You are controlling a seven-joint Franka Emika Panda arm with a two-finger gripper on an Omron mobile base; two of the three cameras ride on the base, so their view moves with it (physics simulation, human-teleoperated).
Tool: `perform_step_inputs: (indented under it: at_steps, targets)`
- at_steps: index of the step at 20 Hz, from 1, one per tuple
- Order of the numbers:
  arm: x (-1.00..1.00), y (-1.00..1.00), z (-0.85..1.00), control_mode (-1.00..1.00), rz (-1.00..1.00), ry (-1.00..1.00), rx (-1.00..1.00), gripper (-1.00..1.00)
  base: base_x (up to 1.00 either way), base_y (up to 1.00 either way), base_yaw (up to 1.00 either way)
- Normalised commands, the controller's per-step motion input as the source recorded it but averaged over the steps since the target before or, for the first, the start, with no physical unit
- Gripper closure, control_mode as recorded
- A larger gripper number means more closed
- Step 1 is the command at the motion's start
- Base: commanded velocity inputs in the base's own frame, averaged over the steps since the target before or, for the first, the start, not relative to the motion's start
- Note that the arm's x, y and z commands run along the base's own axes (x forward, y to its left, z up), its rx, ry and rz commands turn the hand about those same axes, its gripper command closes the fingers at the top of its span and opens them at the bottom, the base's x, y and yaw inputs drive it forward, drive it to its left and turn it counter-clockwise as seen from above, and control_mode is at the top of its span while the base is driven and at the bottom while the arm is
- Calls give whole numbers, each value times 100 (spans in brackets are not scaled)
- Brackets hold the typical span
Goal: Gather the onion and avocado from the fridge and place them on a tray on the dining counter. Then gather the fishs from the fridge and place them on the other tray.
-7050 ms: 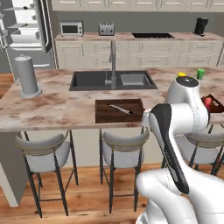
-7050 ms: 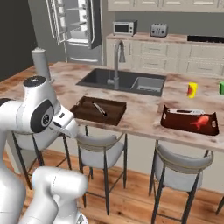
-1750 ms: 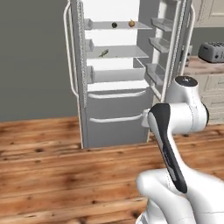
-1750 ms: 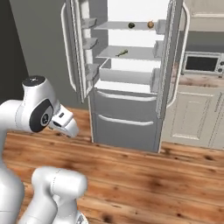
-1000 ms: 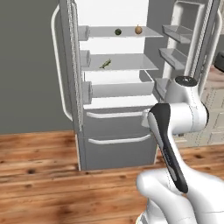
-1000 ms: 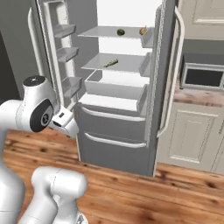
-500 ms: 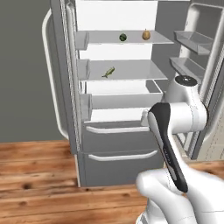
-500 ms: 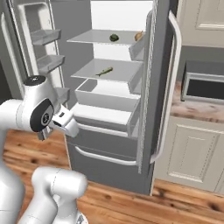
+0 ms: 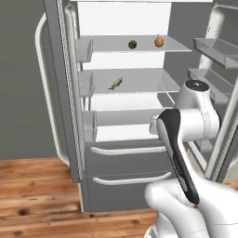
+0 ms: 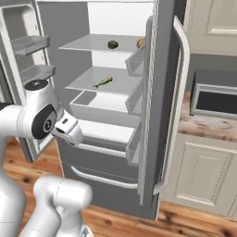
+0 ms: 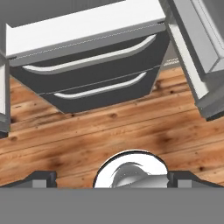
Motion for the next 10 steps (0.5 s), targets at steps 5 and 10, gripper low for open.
perform_step_inputs:
  at_steps: [5, 10]
  targets:
    - [0, 0, 0, 100, 0, 0, 0, -100, 44, -1, -7]
    - [0, 0, 0, 100, 0, 0, 0, -100, 52, 0, -8]
